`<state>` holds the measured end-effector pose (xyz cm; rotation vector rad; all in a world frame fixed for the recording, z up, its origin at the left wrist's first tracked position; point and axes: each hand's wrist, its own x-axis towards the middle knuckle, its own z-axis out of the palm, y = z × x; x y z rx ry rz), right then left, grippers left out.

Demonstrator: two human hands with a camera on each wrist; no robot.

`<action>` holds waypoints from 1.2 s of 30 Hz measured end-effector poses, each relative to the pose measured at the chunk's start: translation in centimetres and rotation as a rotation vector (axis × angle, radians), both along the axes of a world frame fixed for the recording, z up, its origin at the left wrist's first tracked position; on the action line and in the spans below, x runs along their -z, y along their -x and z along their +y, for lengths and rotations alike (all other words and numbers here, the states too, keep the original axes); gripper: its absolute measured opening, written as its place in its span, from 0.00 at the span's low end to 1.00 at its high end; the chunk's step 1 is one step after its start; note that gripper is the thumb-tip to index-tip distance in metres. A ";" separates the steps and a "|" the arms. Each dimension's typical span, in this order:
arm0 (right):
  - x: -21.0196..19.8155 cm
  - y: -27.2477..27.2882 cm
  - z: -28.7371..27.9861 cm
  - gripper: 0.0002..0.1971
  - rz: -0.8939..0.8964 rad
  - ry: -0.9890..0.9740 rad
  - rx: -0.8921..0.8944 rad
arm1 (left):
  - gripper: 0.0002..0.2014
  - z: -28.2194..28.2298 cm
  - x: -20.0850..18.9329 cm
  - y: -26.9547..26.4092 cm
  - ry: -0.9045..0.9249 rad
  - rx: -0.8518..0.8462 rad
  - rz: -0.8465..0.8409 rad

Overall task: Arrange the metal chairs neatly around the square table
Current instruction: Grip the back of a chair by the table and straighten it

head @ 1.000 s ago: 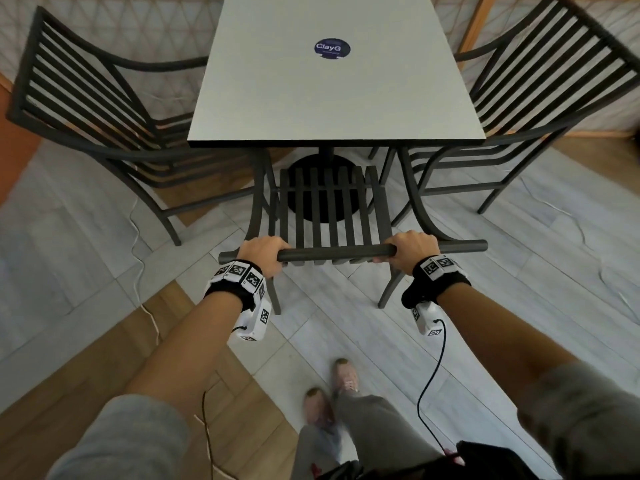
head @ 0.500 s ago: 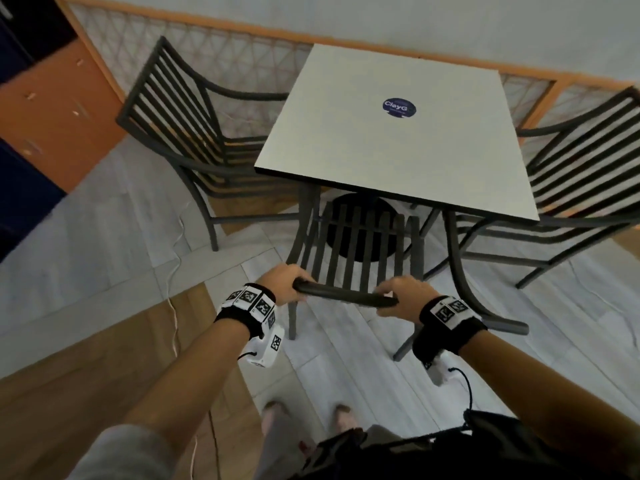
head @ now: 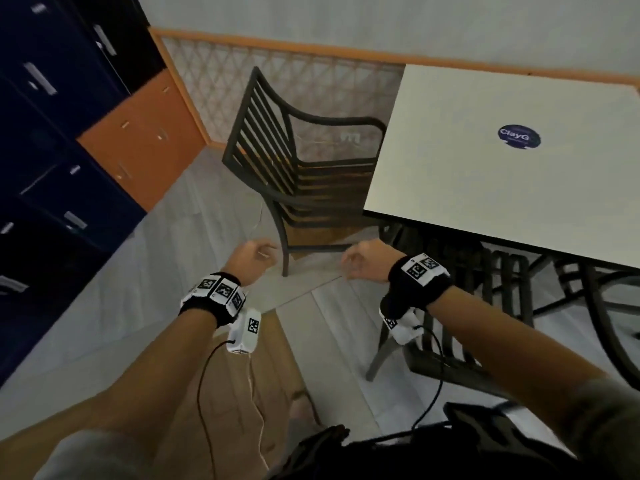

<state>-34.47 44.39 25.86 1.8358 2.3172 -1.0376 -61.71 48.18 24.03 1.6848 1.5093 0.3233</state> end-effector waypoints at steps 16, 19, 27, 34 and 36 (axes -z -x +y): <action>15.7 4.2 23.5 0.29 -0.086 0.099 0.377 | 0.45 28.7 9.0 2.5 0.214 -0.750 -0.257; 19.0 3.5 27.7 0.35 -0.206 0.082 0.460 | 0.32 31.3 11.5 1.1 0.133 -0.883 -0.392; 24.0 0.8 34.9 0.37 -0.388 0.274 0.351 | 0.19 35.5 12.3 -0.6 0.075 -1.202 -0.655; 25.1 -0.2 39.4 0.33 -0.360 0.305 0.323 | 0.17 40.8 11.6 -0.5 0.043 -1.125 -0.619; 25.1 0.0 40.4 0.25 -0.348 0.321 0.360 | 0.17 42.5 11.4 -0.7 0.044 -1.106 -0.603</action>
